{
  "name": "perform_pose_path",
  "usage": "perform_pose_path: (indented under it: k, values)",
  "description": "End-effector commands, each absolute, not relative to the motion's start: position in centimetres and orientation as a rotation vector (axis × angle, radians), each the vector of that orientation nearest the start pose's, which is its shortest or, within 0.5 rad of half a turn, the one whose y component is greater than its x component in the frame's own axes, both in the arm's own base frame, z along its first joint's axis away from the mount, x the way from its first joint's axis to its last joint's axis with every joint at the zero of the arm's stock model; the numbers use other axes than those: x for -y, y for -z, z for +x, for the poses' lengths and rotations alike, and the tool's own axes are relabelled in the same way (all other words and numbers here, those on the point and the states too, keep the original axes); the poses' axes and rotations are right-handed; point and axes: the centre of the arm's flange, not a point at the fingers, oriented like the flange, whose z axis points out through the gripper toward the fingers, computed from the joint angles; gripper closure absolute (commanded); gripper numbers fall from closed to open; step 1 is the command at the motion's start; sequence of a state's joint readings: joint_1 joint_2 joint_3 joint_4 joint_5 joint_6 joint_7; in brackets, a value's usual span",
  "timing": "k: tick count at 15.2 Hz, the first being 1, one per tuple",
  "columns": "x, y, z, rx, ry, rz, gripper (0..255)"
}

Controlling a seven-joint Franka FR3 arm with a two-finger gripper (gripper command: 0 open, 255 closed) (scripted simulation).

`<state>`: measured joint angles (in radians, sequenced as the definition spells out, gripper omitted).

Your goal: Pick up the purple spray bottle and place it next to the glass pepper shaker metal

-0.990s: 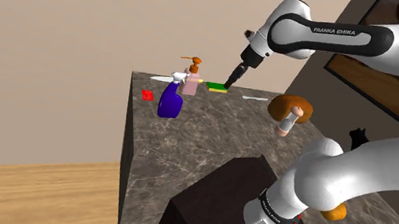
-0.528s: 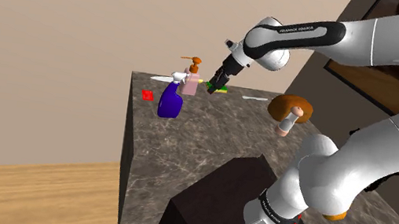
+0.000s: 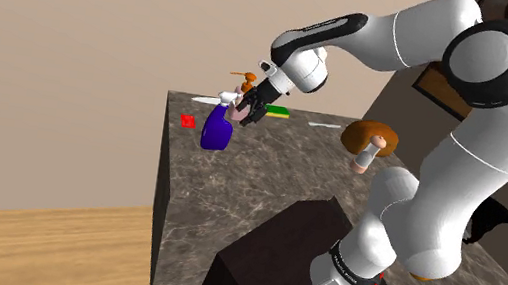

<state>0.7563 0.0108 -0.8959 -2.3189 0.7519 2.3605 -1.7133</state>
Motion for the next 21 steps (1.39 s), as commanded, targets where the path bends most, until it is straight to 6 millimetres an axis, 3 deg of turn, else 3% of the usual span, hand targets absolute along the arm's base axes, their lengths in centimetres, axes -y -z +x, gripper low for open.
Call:
perform_pose_path:
  k: [1, 9, 16, 17, 21]
  values:
    - [5.2, -32.9, 52.8, 1.472, 0.677, -2.329, 0]
    - [3.3, -29.5, 53.7, 1.472, 0.677, -2.329, 0]
    - [3.3, -29.5, 53.7, 1.472, 0.677, -2.329, 0]
    - [3.3, -29.5, 53.7, 1.472, 0.677, -2.329, 255]
    - [3.3, -29.5, 53.7, 1.472, 0.677, -2.329, 255]
